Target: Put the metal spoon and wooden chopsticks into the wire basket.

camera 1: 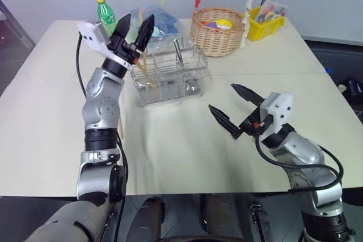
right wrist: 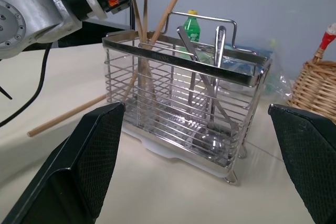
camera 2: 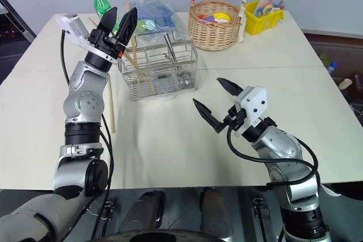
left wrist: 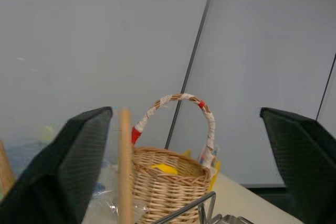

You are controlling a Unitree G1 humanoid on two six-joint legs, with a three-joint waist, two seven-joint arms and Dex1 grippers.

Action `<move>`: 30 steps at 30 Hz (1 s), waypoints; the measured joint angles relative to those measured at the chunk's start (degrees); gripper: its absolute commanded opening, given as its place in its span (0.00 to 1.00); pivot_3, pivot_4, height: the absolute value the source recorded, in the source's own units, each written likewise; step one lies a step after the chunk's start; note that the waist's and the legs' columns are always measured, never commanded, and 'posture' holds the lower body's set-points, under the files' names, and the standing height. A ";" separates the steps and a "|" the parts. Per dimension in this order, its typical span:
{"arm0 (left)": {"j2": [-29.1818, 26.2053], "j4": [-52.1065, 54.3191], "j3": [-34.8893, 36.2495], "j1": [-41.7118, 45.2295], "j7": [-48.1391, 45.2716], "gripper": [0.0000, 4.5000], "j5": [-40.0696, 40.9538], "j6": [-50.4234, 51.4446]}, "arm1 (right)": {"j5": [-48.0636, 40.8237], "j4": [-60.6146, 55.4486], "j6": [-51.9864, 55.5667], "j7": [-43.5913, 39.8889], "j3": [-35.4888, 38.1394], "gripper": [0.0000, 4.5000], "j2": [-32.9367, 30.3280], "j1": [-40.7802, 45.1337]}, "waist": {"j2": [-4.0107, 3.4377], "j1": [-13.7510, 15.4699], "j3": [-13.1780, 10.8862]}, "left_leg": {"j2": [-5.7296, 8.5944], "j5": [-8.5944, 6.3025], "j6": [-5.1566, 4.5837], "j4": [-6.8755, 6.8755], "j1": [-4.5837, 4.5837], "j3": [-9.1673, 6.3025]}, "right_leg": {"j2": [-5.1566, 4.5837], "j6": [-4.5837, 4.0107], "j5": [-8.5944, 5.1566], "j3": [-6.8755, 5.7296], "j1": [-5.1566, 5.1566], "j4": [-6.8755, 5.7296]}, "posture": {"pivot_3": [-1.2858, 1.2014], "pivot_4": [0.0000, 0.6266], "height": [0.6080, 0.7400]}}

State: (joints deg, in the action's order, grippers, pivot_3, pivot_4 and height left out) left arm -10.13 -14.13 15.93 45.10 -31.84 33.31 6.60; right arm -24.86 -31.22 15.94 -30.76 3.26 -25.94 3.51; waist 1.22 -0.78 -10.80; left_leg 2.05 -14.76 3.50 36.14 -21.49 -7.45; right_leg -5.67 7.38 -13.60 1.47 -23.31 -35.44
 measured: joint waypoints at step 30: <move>-13.25 17.49 7.09 -6.34 43.24 0.99 -12.46 43.53 | -11.47 -2.73 10.40 -10.24 3.98 1.00 -11.28 3.37 | 0.15 0.32 -0.03 | 0.01 -0.01 0.00 0.04 -0.06 -0.06 | 0.00 0.01 0.00 -0.02 0.01 0.03 | 0.52 0.24 1.00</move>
State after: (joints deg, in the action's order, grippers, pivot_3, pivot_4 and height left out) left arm -23.37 3.36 23.02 38.76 11.41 20.84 50.13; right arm -36.34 -33.95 26.34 -41.00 7.24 -37.22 6.88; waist 1.38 -0.47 -10.83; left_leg 2.06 -14.77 3.50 36.18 -21.55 -7.51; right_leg -5.67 7.38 -13.60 1.45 -23.30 -35.41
